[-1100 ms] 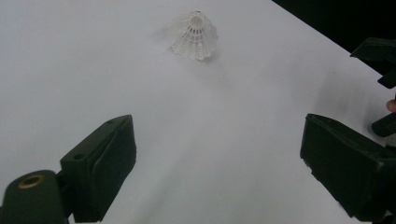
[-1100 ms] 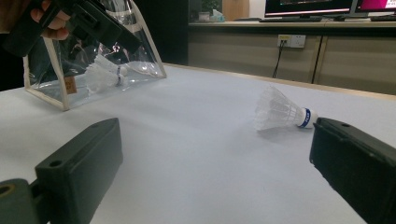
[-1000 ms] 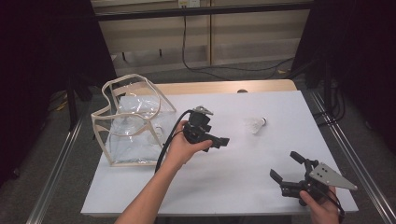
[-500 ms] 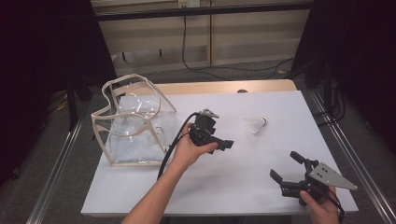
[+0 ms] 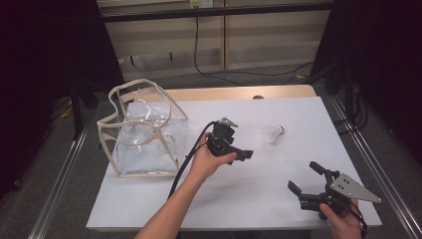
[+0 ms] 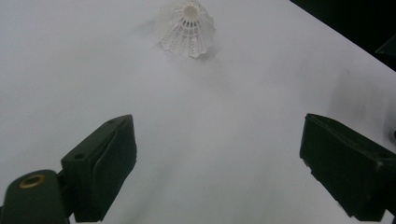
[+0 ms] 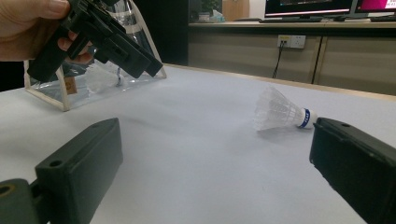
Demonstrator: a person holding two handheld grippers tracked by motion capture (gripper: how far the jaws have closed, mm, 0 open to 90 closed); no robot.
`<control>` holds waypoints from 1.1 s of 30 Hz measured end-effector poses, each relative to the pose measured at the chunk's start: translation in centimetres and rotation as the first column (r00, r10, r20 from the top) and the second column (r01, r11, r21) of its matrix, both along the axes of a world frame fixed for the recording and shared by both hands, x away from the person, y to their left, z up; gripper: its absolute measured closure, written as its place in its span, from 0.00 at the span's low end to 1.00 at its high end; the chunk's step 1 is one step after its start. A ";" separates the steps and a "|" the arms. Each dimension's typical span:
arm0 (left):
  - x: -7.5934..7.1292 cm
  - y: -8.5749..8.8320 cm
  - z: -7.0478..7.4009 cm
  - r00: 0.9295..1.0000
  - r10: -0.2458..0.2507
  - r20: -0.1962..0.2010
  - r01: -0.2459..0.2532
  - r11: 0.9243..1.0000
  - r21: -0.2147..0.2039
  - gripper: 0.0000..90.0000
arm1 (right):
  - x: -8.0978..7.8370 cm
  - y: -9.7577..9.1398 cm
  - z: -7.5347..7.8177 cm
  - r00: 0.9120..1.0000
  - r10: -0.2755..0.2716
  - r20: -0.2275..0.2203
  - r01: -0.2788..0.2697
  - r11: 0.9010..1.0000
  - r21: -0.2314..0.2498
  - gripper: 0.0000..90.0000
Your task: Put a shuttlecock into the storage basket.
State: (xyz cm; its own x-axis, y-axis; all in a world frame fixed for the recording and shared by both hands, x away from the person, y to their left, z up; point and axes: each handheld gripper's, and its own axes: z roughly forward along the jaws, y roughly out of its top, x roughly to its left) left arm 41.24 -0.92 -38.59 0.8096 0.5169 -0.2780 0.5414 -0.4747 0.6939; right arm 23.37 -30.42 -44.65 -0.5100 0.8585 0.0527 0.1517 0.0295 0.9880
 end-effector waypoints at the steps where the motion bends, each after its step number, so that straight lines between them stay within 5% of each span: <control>1: 0.0 0.0 -0.1 1.000 0.003 0.002 -0.003 1.000 -0.001 0.12 | 0.0 0.0 0.0 1.000 0.000 -0.001 0.000 1.000 0.003 0.03; 33: 1.2 -2.3 -1.9 1.000 0.016 -0.002 -0.016 0.999 -0.030 0.12 | -0.1 0.1 0.0 1.000 0.002 0.000 -0.002 1.000 0.001 0.03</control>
